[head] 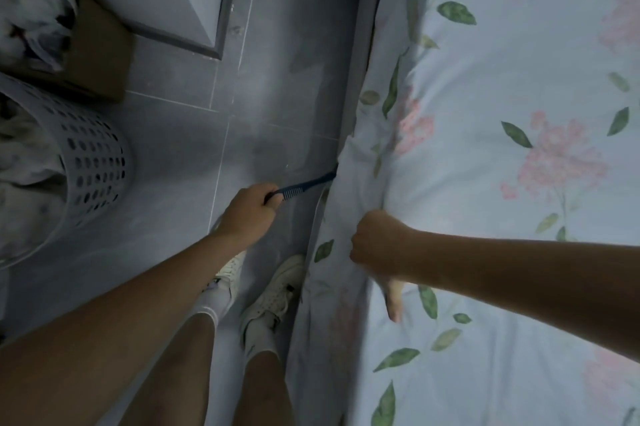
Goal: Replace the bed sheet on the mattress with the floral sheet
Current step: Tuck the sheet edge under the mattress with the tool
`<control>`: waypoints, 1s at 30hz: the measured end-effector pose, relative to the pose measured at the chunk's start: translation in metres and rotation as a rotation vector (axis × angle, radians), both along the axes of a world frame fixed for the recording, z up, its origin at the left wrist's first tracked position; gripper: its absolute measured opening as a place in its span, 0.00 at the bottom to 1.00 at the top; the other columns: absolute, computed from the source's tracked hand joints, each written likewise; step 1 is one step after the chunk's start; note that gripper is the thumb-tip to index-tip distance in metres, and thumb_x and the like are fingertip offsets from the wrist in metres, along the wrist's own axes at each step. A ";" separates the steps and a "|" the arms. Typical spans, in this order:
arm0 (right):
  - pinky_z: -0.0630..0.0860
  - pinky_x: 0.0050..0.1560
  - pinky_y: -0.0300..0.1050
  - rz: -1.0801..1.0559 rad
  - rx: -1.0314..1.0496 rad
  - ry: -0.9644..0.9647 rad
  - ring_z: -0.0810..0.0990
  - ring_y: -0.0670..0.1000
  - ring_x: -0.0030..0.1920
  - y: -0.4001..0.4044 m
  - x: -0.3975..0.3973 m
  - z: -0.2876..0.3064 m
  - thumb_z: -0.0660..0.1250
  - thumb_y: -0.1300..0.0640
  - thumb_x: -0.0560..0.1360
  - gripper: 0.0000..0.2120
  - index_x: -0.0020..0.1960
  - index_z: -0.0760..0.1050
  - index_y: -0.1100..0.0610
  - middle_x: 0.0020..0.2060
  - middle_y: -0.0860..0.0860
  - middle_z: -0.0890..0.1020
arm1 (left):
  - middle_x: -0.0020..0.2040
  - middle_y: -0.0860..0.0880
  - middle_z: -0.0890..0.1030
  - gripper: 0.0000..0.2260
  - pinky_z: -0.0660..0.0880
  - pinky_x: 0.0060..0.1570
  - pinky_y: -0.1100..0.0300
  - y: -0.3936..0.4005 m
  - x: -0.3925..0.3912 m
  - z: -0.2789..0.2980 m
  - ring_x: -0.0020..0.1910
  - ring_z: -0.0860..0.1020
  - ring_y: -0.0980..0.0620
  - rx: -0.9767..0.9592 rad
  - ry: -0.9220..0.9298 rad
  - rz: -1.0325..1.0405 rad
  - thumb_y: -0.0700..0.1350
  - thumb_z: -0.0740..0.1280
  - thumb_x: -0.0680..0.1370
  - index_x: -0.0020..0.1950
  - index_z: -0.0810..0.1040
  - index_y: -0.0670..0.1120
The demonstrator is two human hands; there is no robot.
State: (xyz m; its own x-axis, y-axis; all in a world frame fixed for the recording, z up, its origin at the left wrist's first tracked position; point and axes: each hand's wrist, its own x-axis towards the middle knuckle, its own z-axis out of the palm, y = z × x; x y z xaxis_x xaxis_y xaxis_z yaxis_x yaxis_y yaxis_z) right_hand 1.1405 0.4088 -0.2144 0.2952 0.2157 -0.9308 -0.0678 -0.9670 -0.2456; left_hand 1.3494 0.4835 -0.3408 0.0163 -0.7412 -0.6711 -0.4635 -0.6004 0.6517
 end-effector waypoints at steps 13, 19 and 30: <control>0.73 0.53 0.51 -0.019 -0.060 -0.103 0.77 0.54 0.41 0.014 -0.028 0.083 0.65 0.21 0.67 0.34 0.47 0.74 0.52 0.40 0.50 0.77 | 0.37 0.49 0.78 0.12 0.67 0.38 0.58 -0.030 -0.057 -0.009 0.34 0.72 0.57 -0.081 0.151 -0.142 0.44 0.62 0.86 0.48 0.81 0.40; 0.72 0.53 0.53 -0.057 -0.070 -0.170 0.75 0.54 0.41 0.020 -0.041 0.073 0.67 0.21 0.66 0.36 0.51 0.78 0.53 0.41 0.49 0.79 | 0.44 0.45 0.82 0.10 0.72 0.36 0.72 -0.079 -0.136 -0.028 0.41 0.79 0.51 -0.059 0.248 -0.315 0.32 0.62 0.80 0.56 0.82 0.33; 0.69 0.52 0.49 -0.054 -0.118 -0.018 0.76 0.53 0.48 0.019 -0.022 0.049 0.66 0.21 0.66 0.39 0.63 0.75 0.49 0.46 0.49 0.78 | 0.31 0.54 0.73 0.07 0.65 0.29 0.67 0.017 -0.021 -0.027 0.25 0.70 0.64 -0.056 0.219 -0.079 0.40 0.65 0.85 0.48 0.81 0.42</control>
State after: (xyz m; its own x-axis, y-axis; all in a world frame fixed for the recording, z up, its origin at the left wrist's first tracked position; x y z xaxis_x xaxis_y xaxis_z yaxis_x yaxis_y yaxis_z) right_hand 1.1187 0.4276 -0.1654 0.3202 0.0887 -0.9432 -0.1173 -0.9842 -0.1323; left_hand 1.3284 0.5005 -0.3676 -0.1846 -0.7703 -0.6104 -0.3512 -0.5284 0.7730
